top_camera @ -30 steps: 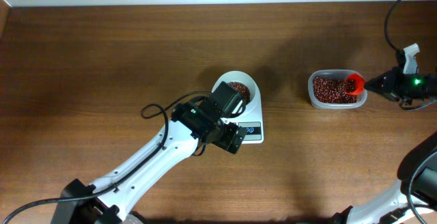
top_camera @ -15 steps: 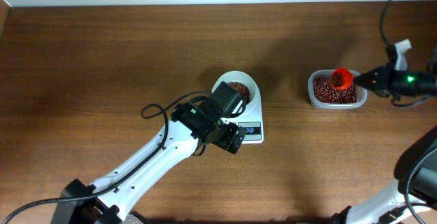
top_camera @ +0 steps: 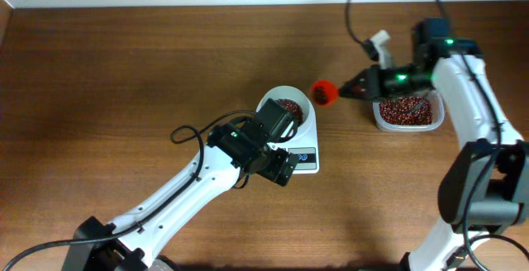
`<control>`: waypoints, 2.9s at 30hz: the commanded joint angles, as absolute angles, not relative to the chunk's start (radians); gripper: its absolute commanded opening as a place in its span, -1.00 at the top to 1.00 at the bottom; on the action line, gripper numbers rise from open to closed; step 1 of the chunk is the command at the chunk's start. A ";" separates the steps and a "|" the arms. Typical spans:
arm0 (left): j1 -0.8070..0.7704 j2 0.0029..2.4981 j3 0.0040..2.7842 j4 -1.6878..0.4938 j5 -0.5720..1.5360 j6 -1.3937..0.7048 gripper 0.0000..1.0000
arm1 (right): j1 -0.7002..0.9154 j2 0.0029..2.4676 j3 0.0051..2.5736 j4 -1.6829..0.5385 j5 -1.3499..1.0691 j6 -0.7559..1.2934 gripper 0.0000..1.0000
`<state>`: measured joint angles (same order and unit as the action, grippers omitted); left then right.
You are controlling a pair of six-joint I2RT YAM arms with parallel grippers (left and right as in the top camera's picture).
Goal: Scoop item into bowl and weigh 50g on scale
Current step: 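Carry the filled red scoop with the right gripper over the bowl, then tip the red scoop slightly with the right gripper, trickling beans into bowl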
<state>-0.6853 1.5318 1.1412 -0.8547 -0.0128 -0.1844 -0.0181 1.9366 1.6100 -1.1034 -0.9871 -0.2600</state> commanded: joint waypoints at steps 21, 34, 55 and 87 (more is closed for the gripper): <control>-0.686 1.539 1.160 -0.853 -0.023 -0.197 -0.98 | 0.271 1.869 1.725 -1.009 -0.580 -0.551 0.92; -0.686 1.539 1.160 -0.853 -0.023 -0.197 -0.98 | 0.272 1.869 1.725 -1.009 -0.574 -0.550 0.92; -0.686 1.539 1.160 -0.853 -0.023 -0.197 -0.98 | 0.280 1.869 1.724 -0.989 -0.563 -0.614 0.92; -0.686 1.539 1.160 -0.853 -0.023 -0.197 -0.98 | 0.294 1.869 1.724 -0.960 -0.533 -0.613 0.92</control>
<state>-0.6853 1.5318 1.1412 -0.8543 -0.0128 -0.1844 0.2832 1.9083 1.7020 -0.9634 -0.5381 -0.6235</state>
